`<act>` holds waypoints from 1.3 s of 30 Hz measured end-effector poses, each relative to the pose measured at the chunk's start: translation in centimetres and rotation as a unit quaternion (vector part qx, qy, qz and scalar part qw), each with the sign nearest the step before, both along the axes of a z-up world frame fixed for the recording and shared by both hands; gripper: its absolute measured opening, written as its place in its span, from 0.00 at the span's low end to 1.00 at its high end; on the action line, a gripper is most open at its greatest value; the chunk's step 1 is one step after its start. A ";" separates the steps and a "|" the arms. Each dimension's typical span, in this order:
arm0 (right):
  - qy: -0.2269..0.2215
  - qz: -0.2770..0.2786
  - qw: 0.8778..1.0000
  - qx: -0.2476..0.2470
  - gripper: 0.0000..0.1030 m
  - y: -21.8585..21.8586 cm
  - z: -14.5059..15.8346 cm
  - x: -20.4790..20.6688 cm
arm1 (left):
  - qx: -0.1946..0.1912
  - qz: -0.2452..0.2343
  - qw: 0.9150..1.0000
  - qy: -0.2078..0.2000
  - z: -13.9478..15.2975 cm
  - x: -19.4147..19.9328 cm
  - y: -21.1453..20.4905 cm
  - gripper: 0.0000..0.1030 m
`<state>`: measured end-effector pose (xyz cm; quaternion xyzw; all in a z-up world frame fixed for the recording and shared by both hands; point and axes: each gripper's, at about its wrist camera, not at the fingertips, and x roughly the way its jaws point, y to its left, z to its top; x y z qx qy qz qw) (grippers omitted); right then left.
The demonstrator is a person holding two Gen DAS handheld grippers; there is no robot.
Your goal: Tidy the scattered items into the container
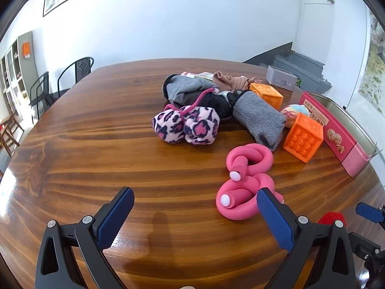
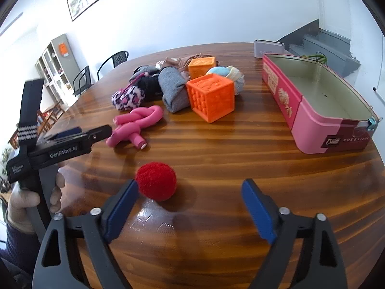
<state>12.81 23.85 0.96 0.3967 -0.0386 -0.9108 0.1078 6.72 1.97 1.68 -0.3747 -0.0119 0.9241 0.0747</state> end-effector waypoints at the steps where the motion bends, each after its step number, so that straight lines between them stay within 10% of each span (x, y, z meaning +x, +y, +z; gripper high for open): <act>1: -0.004 0.008 1.000 0.002 0.78 -0.3 -0.2 0.1 | -0.002 -0.003 1.000 0.001 0.0 -0.1 0.2 1.00; 25: -0.019 0.053 0.998 -0.006 0.60 -2.8 -1.2 -1.4 | 0.014 -0.038 0.998 -0.056 -2.2 -2.7 3.1 1.00; 32: -0.032 0.057 0.998 -0.010 0.41 -2.9 -1.9 -1.6 | 0.059 -0.073 0.994 -0.063 -2.3 -2.6 2.9 0.61; 39: -0.031 0.043 0.998 -0.018 0.41 -2.5 -2.0 -1.6 | 0.068 -0.076 0.993 -0.059 -2.1 -2.1 2.9 0.55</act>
